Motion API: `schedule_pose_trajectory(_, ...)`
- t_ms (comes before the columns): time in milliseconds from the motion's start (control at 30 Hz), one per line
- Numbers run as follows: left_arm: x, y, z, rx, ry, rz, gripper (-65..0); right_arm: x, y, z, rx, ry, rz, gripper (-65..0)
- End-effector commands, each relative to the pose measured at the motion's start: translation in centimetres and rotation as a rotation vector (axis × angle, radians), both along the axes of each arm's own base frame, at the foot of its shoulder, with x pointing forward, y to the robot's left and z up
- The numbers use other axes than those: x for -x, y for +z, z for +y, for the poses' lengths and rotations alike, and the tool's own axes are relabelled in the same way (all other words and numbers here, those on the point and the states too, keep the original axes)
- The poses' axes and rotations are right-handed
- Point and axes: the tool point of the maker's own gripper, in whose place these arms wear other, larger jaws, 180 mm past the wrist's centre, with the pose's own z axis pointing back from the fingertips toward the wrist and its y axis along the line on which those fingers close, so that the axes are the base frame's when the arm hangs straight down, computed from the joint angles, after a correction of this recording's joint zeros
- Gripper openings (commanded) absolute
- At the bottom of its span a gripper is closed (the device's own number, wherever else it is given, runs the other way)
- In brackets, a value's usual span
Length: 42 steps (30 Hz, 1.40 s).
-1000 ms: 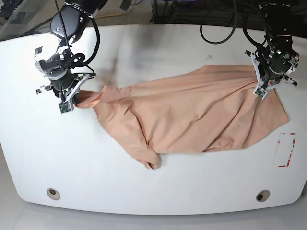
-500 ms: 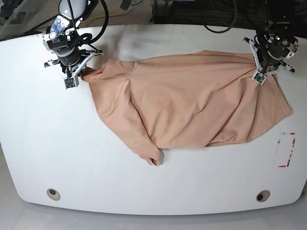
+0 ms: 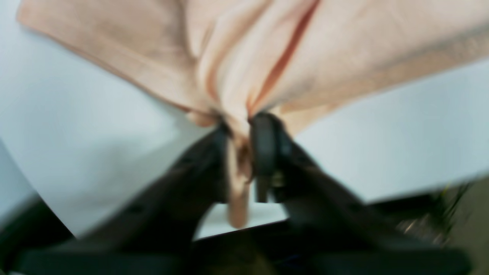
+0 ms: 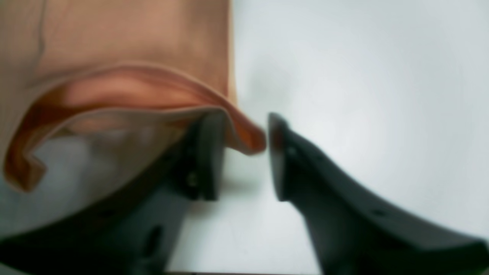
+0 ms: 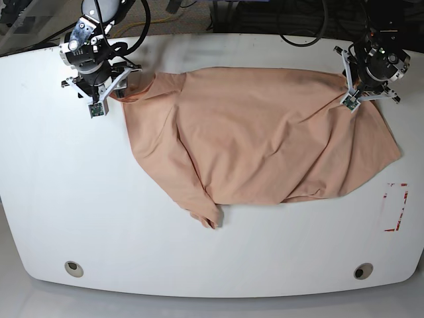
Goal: Fold the T-shirt properly
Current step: 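Lay the shirt flat on the table, pulling grippers apart, then release the shirt and move the right gripper to the shirt's side edge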
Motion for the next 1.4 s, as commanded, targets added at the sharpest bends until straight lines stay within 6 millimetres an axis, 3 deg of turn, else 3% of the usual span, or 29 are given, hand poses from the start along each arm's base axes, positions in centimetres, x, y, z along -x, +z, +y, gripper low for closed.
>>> schedule_pose_trajectory(0, 0.1, 0.4, 0.4, -0.014, -0.005, -0.007, -38.6, -0.6, 0.9, 0.4, -0.029, 0.003, -0.053, -31.7)
schedule_pose_trajectory(100, 1.2, 0.3, 1.3, -0.026, 0.021, 0.01, -26.2, -0.3, 1.1, 1.0, -0.098, 0.0, -0.082, -29.2)
schedule_pose_trajectory(167, 1.9, 0.5, 2.7, -0.045, 0.062, 0.014, -22.2, -0.3, 1.6, 1.1, -0.138, 0.01, -0.11, -28.5)
schedule_pose_trajectory(500, 3.7, 2.8, 7.4, -0.033, 0.23, -0.045, -25.8, -2.1, 4.8, 2.4, -0.371, 0.098, -0.27, -26.6)
schedule_pose_trajectory(567, 3.6, 3.6, 8.2, -0.012, 0.268, -0.081, -26.1, -3.5, 5.3, 2.3, -0.395, 0.122, -0.295, -24.7)
schedule_pose_trajectory(733, 3.1, 5.4, 9.6, 0.038, 0.338, -0.168, -26.2, -6.4, 3.9, 2.1, -0.422, 0.164, -0.236, -20.3)
schedule_pose_trajectory(933, 2.4, 6.9, 10.9, 0.054, 0.397, -0.245, -26.4, -10.6, 3.3, 1.3, -0.466, 0.164, -0.23, -20.1)
schedule_pose_trajectory(1033, 2.5, 6.3, 11.1, 0.072, 0.441, -0.229, -26.4, -13.0, 2.7, 1.0, -0.478, 0.191, -0.192, -20.3)
schedule_pose_trajectory(1367, 2.1, 6.8, 12.1, 0.071, 0.494, -0.25, -26.4, -20.2, 1.6, 0.6, -0.579, 0.175, -0.165, -20.3)
